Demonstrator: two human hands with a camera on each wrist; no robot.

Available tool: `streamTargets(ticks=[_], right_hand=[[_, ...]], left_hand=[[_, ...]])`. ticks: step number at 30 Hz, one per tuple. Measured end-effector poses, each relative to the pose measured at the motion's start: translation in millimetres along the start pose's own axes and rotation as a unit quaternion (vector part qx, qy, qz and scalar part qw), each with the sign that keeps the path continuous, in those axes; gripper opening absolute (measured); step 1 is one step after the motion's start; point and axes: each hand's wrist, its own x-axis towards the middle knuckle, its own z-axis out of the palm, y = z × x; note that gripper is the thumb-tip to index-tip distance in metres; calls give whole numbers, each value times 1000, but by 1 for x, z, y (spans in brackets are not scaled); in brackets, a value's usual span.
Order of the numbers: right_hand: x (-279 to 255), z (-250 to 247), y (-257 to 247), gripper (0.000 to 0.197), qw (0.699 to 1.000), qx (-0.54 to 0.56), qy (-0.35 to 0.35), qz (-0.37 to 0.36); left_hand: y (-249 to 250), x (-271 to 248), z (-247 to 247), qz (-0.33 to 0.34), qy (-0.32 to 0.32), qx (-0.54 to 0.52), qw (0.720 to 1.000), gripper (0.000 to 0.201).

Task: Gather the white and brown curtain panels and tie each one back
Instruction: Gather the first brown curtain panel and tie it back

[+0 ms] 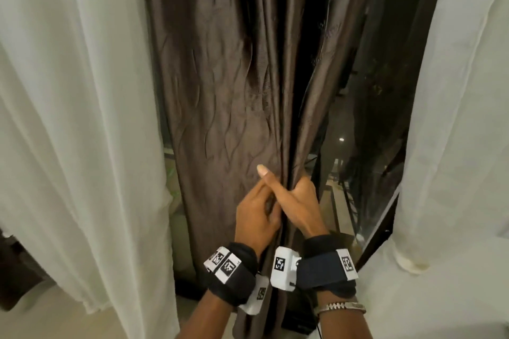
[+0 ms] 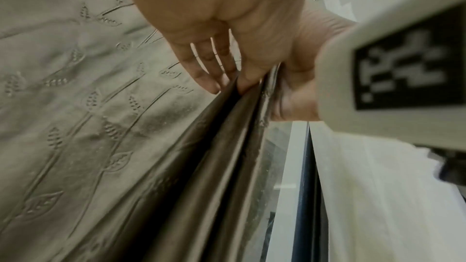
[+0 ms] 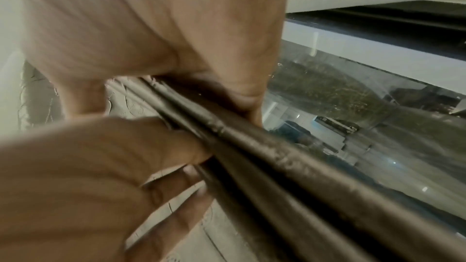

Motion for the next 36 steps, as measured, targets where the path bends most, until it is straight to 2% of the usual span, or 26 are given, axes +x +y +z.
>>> streamTargets(ticks=[2, 3, 5, 7, 8, 9, 10, 11, 12, 14, 16, 18, 21, 23, 25, 27, 29, 30, 31, 33, 34, 36], right_hand=[[7, 2, -1, 52, 1000, -19, 25, -1], [9, -1, -3, 46, 999, -24, 36, 14], [14, -14, 0, 47, 996, -19, 64, 51], [15, -29, 4, 55, 994, -15, 90, 58], [15, -35, 3, 57, 994, -12, 94, 60], [12, -40, 0, 58, 994, -8, 95, 60], [9, -44, -4, 59, 994, -5, 86, 69], [5, -45, -9, 60, 994, -9, 76, 82], [8, -45, -4, 59, 994, -14, 70, 81], [10, -38, -2, 51, 994, -23, 65, 81], [9, -30, -3, 44, 996, -16, 45, 79], [2, -19, -7, 41, 999, 2, 10, 53], [-8, -1, -10, 64, 998, 53, -21, -25], [-3, 6, -6, 66, 998, 40, -6, -57], [8, 6, -6, 58, 998, 52, 3, -46], [12, 5, -6, 50, 997, 68, -29, -39], [9, 7, -4, 48, 992, 77, -87, -44], [7, 10, -2, 50, 990, 71, -115, -47], [3, 13, 2, 54, 988, 62, -135, -52], [-3, 20, 10, 57, 986, 52, -149, -63], [-6, 23, 14, 57, 986, 41, -145, -72], [-7, 27, 22, 54, 988, 25, -126, -88]], left_hand=[[1, -4, -7, 32, -2, 11, 999, 23], [-1, -4, -14, 49, 26, 37, 998, 22], [-10, -2, -30, 40, 136, 106, 984, 23], [-20, 8, -49, -48, 266, 146, 952, 44], [-27, 16, -58, -100, 306, 141, 936, 60], [-33, 22, -66, -140, 321, 125, 928, 76], [-40, 27, -70, -167, 309, 93, 932, 86], [-46, 31, -71, -185, 282, 48, 940, 87], [-50, 34, -70, -194, 252, 12, 948, 75], [-49, 34, -64, -158, 232, 21, 960, 38], [-39, 27, -51, -102, 230, 55, 966, 22], [-18, 15, -35, -34, 189, 74, 979, 18], [4, 5, -16, 27, 99, 65, 993, 23], [8, 7, -16, 21, 56, 20, 998, 31], [7, 13, -25, 8, -10, -71, 997, 25], [6, 20, -35, -45, -82, -200, 975, 19], [7, 26, -41, -150, -93, -345, 922, 27], [6, 29, -42, -186, -83, -390, 898, 39], [5, 31, -43, -204, -75, -410, 886, 60], [1, 37, -42, -201, -85, -379, 899, 103], [0, 41, -43, -185, -99, -345, 915, 114], [2, 55, -47, -173, -148, -259, 939, 120]])
